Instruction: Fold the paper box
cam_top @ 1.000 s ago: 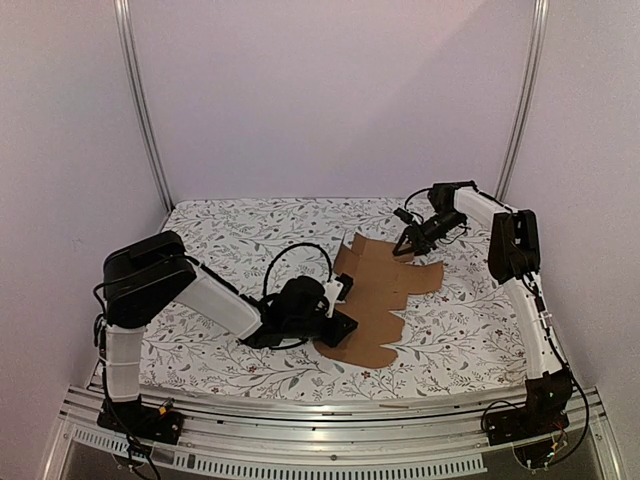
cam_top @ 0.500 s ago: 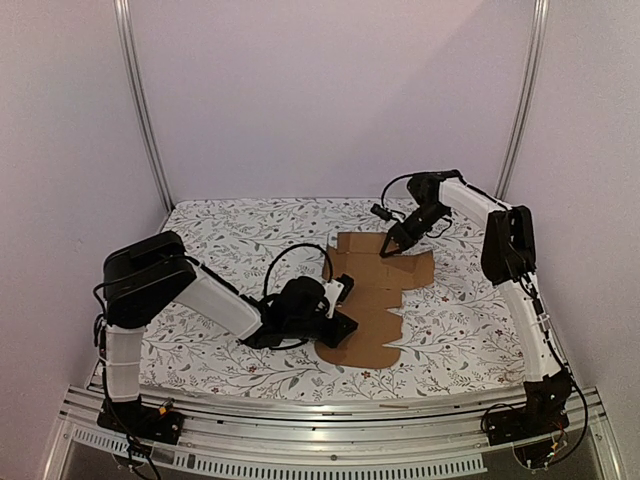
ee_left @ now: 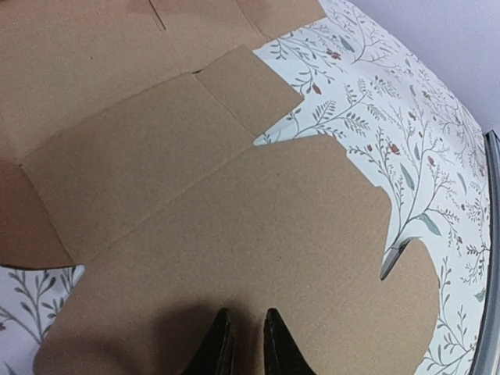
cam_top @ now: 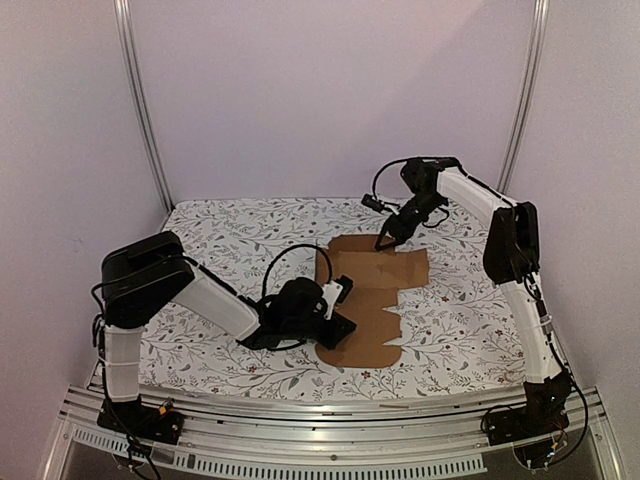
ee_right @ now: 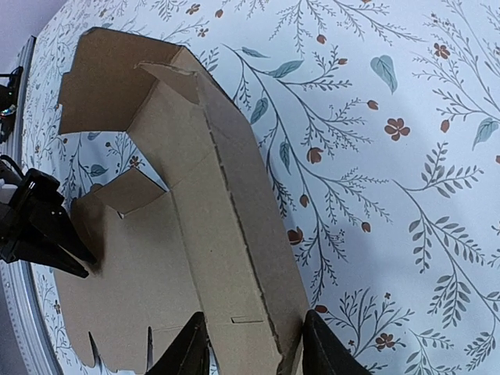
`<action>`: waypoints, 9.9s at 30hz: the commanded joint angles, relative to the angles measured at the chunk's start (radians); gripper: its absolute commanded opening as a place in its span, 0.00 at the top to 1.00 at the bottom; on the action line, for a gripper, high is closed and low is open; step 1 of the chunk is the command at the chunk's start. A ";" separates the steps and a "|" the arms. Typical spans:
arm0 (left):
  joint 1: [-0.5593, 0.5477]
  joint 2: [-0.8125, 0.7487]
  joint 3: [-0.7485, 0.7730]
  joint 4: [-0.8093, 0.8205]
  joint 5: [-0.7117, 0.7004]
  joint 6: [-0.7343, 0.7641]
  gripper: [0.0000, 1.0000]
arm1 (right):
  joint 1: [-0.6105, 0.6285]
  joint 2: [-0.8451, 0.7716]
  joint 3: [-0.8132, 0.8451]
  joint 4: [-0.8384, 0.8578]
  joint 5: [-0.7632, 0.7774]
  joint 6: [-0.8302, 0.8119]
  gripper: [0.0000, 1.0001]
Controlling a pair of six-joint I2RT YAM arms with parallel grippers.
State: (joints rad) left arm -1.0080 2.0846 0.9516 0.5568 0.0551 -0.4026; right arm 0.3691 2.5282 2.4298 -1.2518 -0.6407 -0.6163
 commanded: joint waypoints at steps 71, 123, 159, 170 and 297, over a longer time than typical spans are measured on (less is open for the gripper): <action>0.192 -0.122 0.216 -0.443 -0.206 0.029 0.44 | 0.230 -0.705 -0.974 0.562 0.766 -0.011 1.00; 0.233 -0.146 0.081 -0.117 0.023 0.139 1.00 | 0.148 -0.357 -0.320 0.022 0.575 -0.093 0.40; 0.228 -0.515 -0.306 0.012 -0.113 0.119 0.50 | 0.276 -0.575 -0.634 0.565 0.933 -0.220 1.00; 0.270 -0.563 -0.427 0.018 -0.200 0.070 0.46 | 0.433 -0.634 -1.087 1.297 1.166 -0.674 1.00; 0.272 -0.180 -0.129 0.104 0.283 0.264 0.32 | 0.624 -0.643 -1.678 2.091 1.385 -0.635 1.00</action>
State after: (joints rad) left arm -0.7170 1.8679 0.7780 0.6174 0.2440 -0.1795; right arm 0.9829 1.8816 0.7719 0.8242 0.7284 -1.2598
